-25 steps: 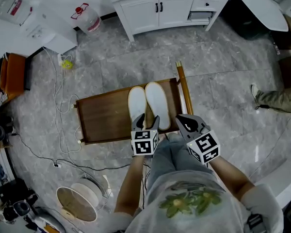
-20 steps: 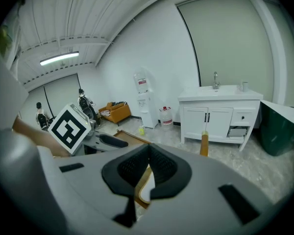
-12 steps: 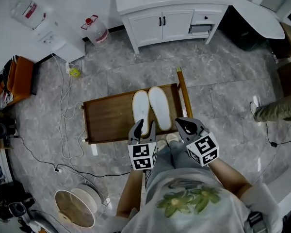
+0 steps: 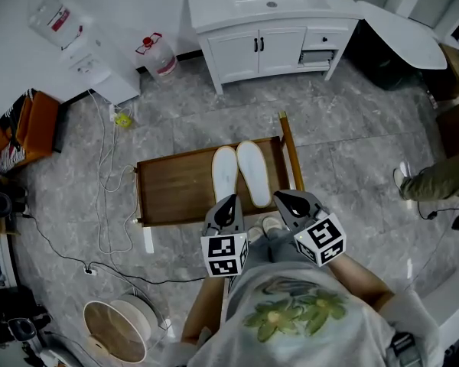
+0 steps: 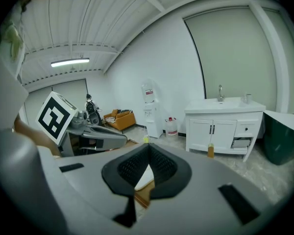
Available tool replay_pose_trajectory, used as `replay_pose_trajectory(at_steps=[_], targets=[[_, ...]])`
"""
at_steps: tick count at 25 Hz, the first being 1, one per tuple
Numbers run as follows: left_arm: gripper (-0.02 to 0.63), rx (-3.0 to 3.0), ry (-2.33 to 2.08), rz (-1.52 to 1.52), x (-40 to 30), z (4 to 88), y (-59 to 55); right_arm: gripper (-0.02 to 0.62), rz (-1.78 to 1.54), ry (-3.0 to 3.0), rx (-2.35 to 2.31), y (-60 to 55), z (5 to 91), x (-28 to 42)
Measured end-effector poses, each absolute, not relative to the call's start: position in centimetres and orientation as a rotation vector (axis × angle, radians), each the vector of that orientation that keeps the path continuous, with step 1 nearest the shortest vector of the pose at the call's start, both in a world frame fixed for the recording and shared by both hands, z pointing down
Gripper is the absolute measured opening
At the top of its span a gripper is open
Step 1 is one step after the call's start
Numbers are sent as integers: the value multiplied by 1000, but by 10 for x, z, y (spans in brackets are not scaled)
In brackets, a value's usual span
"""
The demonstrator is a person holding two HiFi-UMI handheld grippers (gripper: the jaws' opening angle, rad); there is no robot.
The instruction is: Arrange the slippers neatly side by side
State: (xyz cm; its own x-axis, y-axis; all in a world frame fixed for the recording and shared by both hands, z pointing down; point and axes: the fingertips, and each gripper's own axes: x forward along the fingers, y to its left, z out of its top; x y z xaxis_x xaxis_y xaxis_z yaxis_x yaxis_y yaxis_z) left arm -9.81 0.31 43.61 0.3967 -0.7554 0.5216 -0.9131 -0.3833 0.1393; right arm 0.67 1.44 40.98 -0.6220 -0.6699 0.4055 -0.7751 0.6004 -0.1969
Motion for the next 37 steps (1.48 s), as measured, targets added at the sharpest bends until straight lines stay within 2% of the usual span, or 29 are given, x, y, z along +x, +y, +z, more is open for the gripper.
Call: replay_pose_trajectory(at_steps=[37], targets=[[17,2294,-1430,570,-100,430,23,6,520,-2551,1125,33,406,2]])
